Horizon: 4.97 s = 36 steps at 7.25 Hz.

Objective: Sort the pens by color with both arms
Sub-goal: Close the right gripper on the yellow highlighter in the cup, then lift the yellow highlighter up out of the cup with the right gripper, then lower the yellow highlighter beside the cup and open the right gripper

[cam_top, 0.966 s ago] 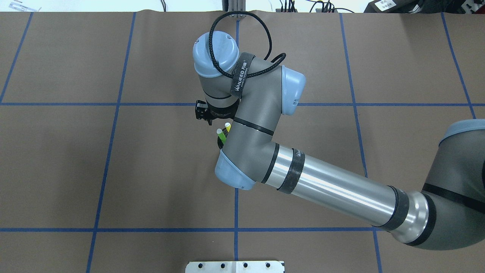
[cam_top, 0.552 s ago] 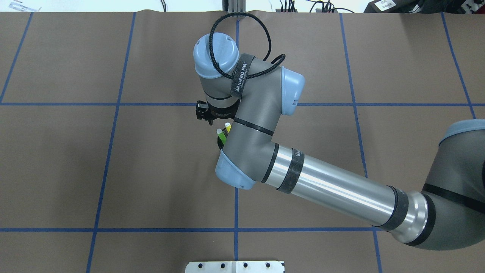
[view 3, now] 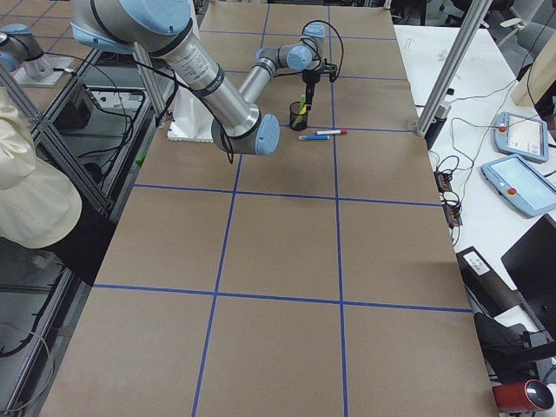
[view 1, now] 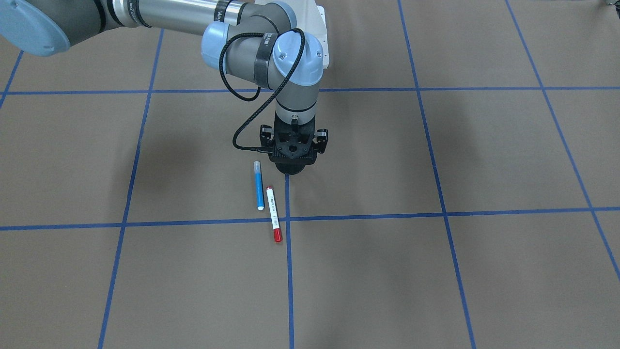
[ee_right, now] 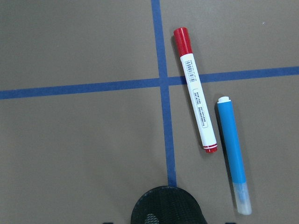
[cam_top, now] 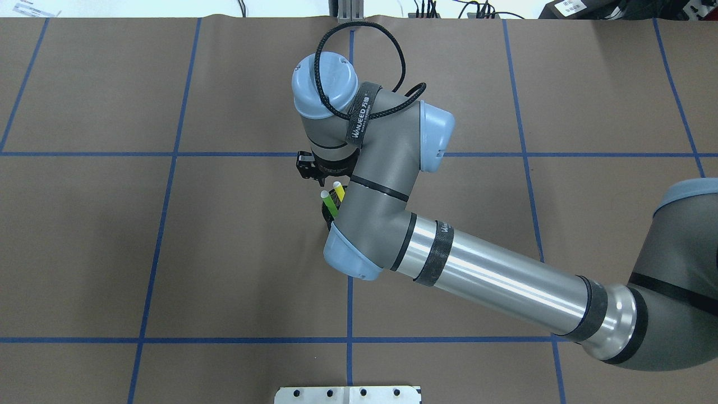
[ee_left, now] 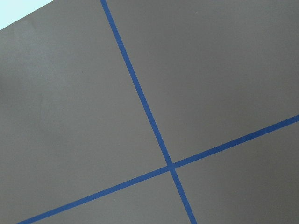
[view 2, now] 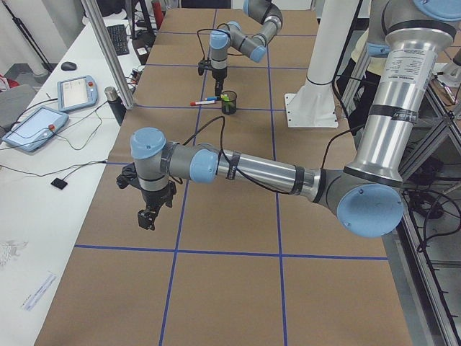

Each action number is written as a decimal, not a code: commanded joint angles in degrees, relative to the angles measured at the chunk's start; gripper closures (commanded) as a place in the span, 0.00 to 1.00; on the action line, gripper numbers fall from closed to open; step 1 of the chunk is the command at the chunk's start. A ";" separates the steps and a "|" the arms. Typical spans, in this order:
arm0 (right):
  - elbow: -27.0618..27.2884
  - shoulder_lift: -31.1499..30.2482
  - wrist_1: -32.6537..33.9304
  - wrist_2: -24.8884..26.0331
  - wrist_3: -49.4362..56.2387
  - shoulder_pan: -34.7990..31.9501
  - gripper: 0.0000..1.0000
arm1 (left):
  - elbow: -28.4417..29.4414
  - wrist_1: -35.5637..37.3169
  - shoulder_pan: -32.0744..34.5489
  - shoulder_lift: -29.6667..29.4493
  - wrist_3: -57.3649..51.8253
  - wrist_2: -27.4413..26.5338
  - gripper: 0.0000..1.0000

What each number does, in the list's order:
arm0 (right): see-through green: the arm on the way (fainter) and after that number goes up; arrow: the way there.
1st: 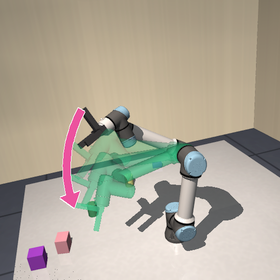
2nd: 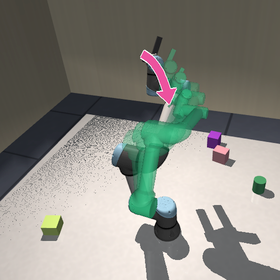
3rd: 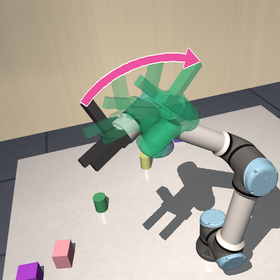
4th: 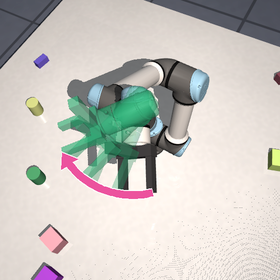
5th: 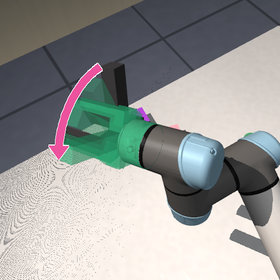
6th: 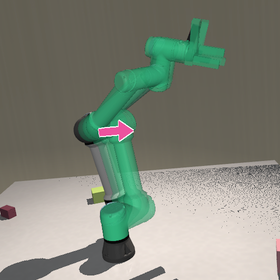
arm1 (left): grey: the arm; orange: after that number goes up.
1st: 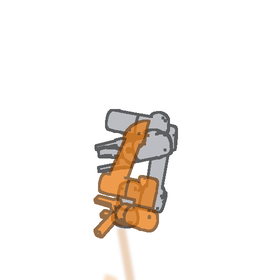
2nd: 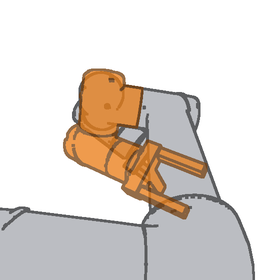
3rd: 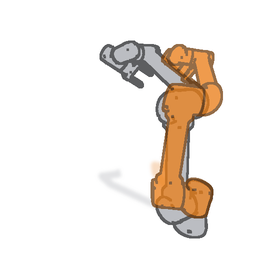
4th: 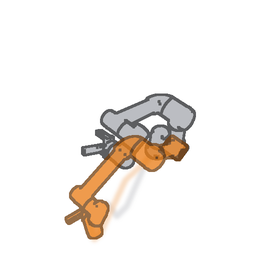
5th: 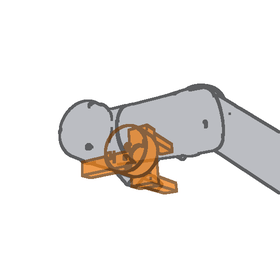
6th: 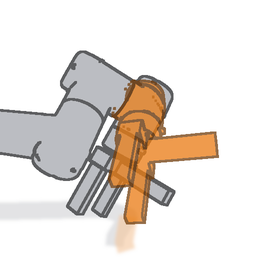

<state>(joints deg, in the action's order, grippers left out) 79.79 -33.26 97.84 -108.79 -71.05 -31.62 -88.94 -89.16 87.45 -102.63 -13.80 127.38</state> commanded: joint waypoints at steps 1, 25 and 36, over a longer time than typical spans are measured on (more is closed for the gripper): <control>0.28 0.30 0.16 0.07 -0.14 0.07 0.27 | -0.01 -0.40 0.00 0.15 0.00 -0.02 0.01; 5.69 2.92 10.18 -4.93 9.25 -9.68 1.00 | -0.09 -0.49 0.00 0.67 0.09 -0.02 0.01; -13.69 6.19 3.50 -8.28 14.71 -4.68 1.00 | -0.36 -0.58 0.00 1.02 0.09 -0.02 0.01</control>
<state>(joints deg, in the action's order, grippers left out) 66.13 -27.03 101.39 -117.17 -56.32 -36.46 -89.26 -89.74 87.45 -101.61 -13.71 127.35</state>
